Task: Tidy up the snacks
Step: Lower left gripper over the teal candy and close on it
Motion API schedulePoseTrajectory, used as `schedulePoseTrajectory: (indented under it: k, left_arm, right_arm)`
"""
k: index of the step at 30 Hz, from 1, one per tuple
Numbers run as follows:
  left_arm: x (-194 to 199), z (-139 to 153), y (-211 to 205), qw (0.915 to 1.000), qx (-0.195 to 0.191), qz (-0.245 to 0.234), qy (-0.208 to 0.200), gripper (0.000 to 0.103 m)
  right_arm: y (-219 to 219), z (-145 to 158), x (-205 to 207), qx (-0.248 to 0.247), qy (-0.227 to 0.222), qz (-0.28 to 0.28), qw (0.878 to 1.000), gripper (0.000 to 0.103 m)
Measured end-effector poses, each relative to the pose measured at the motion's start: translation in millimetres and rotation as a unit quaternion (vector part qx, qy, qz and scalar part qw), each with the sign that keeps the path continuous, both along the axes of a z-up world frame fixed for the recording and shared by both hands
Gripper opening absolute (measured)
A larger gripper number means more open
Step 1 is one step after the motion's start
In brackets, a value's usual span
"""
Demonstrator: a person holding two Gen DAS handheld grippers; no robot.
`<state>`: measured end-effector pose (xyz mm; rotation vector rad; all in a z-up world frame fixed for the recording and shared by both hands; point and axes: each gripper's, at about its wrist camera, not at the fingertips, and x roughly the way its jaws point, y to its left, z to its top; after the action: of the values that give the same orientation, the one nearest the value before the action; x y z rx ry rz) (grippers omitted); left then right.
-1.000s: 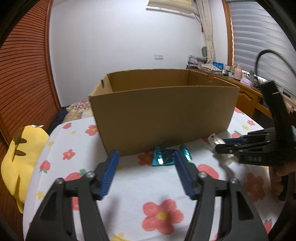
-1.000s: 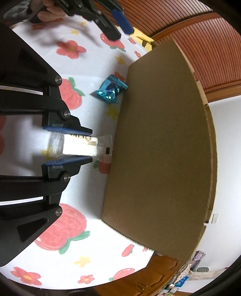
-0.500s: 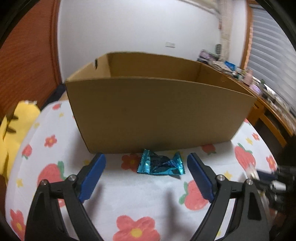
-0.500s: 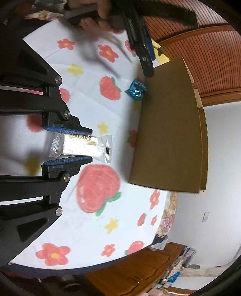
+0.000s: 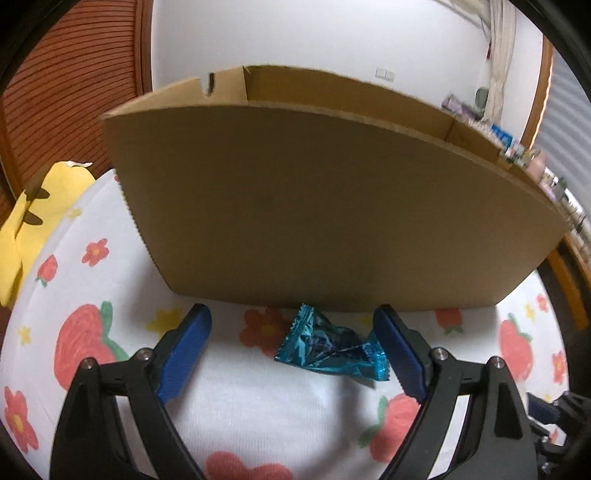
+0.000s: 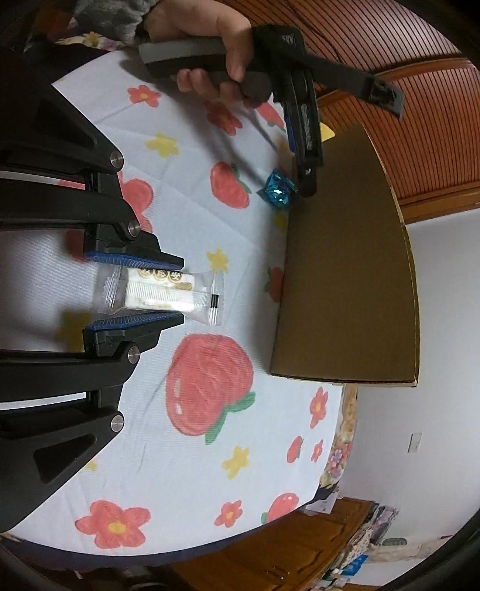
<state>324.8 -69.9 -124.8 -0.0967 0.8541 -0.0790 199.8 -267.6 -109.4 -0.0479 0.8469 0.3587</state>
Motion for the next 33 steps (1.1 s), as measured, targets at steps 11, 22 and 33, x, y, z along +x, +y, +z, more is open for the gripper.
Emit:
schedulePoseTrajectory:
  k: [11,22,33]
  left_arm:
    - [0.3,-14.1,-9.0,0.9993,0.019,-0.022,0.025,0.09]
    - [-15.4,-14.4,8.6,0.998,0.001,-0.029,0.056,0.09]
    - [-50.6,-6.6,29.7,0.994,-0.067,-0.029,0.081,0.088]
  right_arm:
    - [0.7,0.4,-0.2,-0.003,-0.008,0.001,1.0,0.02]
    - [1.0,0.0,-0.4,-0.003,-0.009,-0.003,1.0,0.02]
    - [1.0,0.0,-0.9,-0.003,-0.011,-0.003,1.0,0.02]
